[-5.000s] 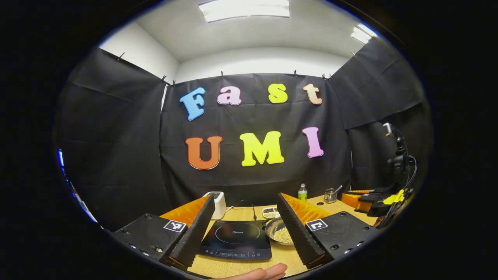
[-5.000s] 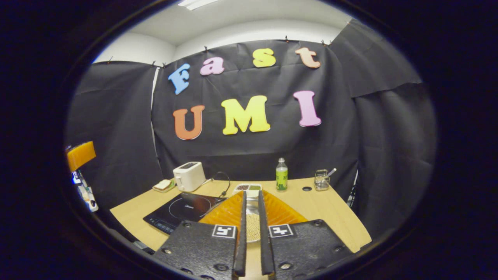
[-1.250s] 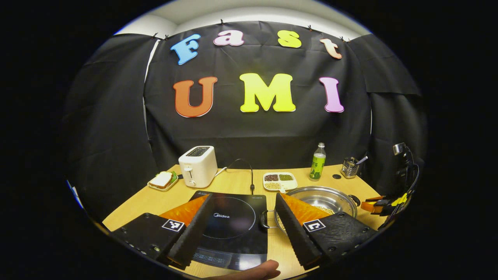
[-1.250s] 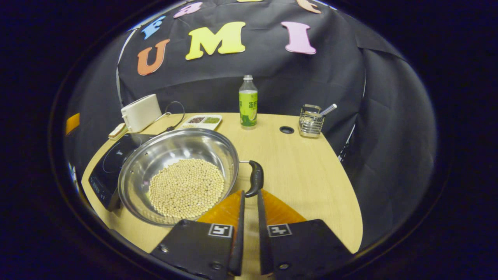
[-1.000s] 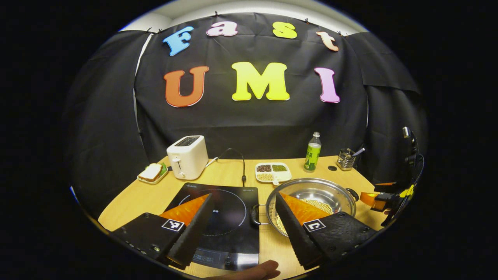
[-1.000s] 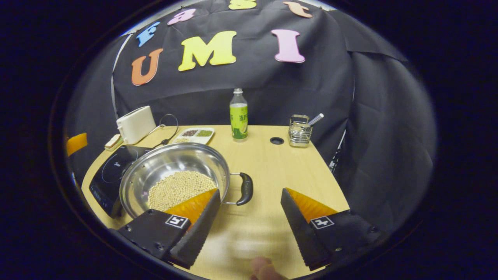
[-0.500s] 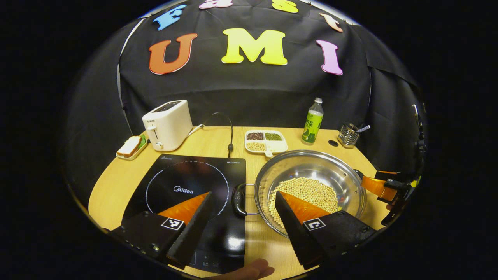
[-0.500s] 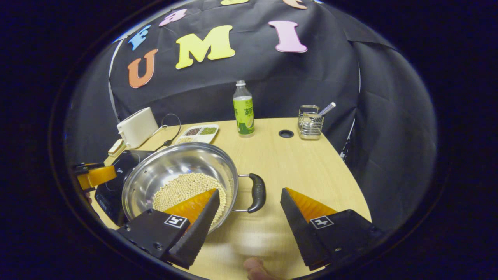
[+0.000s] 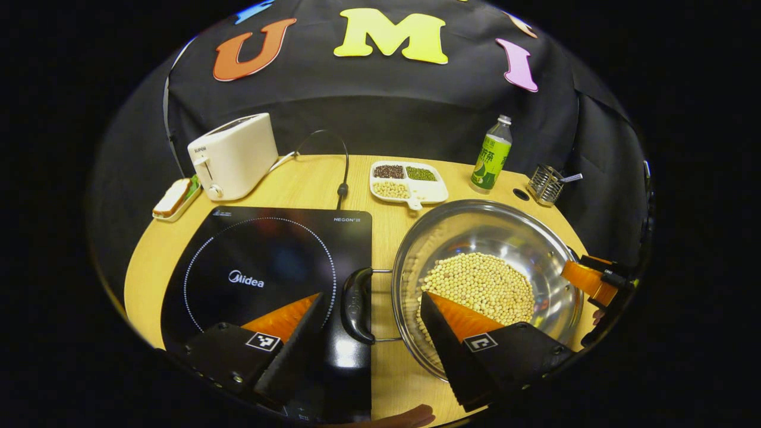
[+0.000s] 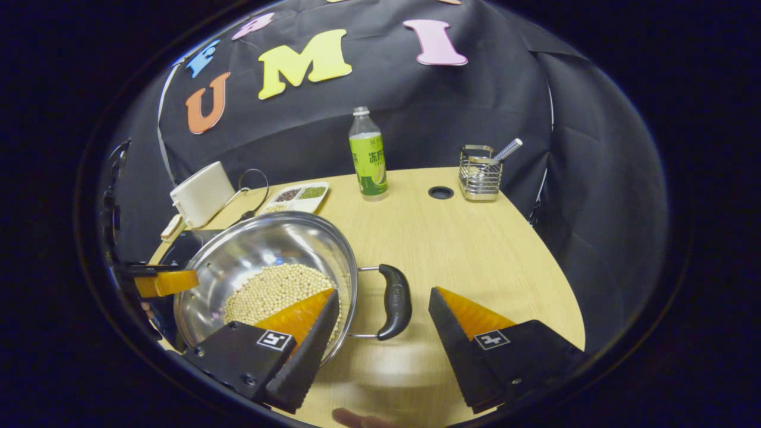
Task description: First push the handle of the pot to place it horizontally, then grasp the pot with both hands and set it on the induction cooktop.
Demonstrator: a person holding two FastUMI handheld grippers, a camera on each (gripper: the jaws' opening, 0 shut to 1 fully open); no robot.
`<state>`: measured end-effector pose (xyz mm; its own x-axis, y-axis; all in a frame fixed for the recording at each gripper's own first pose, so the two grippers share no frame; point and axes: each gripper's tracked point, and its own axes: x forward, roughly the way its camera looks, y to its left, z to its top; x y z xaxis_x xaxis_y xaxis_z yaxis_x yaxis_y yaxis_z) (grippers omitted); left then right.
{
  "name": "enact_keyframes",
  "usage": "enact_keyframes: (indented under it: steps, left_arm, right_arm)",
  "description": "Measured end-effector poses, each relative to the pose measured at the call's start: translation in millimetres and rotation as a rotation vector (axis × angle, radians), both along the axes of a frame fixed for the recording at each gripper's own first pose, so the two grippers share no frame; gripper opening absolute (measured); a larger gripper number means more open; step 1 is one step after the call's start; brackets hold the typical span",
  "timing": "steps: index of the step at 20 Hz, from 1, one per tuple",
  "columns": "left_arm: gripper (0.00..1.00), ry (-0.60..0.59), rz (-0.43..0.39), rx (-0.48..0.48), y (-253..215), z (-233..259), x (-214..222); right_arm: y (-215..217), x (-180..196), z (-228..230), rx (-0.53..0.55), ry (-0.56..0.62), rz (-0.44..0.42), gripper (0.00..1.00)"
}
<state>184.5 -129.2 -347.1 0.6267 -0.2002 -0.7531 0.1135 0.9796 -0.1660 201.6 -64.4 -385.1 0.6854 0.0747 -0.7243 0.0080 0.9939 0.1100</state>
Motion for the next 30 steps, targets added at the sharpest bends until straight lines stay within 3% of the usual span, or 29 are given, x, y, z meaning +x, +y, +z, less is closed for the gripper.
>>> enact_keyframes:
  steps: [2, 3, 4, 5, 6, 9, 10, 11, 12, 14, 15, 19, 23, 30]
  left_arm:
    - [0.95, 0.016, 0.010, 0.013, 6.5, -1.5, 3.6]
    - [0.84, 0.018, 0.006, 0.011, 6.7, 0.7, 3.6]
    - [0.93, 0.026, 0.000, 0.016, 6.7, -2.3, 4.8]
    - [0.77, 0.027, -0.005, 0.017, 7.5, 1.5, 2.6]
    - [0.77, 0.032, -0.009, 0.018, 6.4, -1.9, 3.9]
    - [0.75, 0.033, -0.018, 0.025, 6.2, -0.8, 3.4]
    - [0.75, 0.040, -0.017, 0.021, 6.8, -1.7, 1.5]
    - [0.71, 0.046, -0.014, 0.016, 5.6, -2.6, 3.4]
    - [0.78, 0.053, -0.011, 0.014, 5.8, -1.5, 3.1]
    - [0.70, 0.060, -0.012, 0.009, 6.3, -0.1, 2.7]
    - [0.59, 0.062, -0.010, 0.008, 7.7, -0.9, 3.0]
    - [0.56, 0.056, -0.014, 0.023, 7.9, -0.2, 0.0]
    - [0.56, 0.095, -0.018, 0.018, 7.6, 4.4, -22.9]
    - [0.55, -0.005, -0.019, 0.034, 19.7, 51.1, -64.3]
  right_arm:
    - [3.2, 4.9, -2.0, -0.006, 0.005, 0.005, 0.96]
    - [7.5, 4.1, -2.3, 0.002, 0.009, 0.018, 0.94]
    - [11.1, 3.7, -2.9, 0.015, 0.015, 0.024, 0.92]
    - [11.8, 3.6, -4.2, 0.021, 0.024, 0.026, 0.92]
    - [12.9, 3.1, -6.1, 0.021, 0.033, 0.030, 0.86]
    - [8.1, 8.8, -9.9, 0.023, 0.048, -0.003, 0.83]
    - [9.9, 8.0, -2.7, 0.062, 0.052, -0.018, 0.78]
    - [14.3, 11.7, -11.4, 0.083, 0.066, -0.014, 0.65]
    - [16.3, 11.0, -11.3, 0.093, 0.075, -0.005, 0.66]
    - [17.3, 10.9, -10.9, 0.083, 0.085, -0.002, 0.64]
    - [17.6, 10.6, -11.3, 0.078, 0.089, 0.003, 0.65]
    - [18.5, 6.9, -8.5, 0.087, 0.087, -0.006, 0.62]
    - [15.1, -21.0, 5.1, 0.089, 0.092, -0.034, 0.60]
    - [19.9, -69.2, 46.2, 0.125, 0.067, -0.037, 0.60]
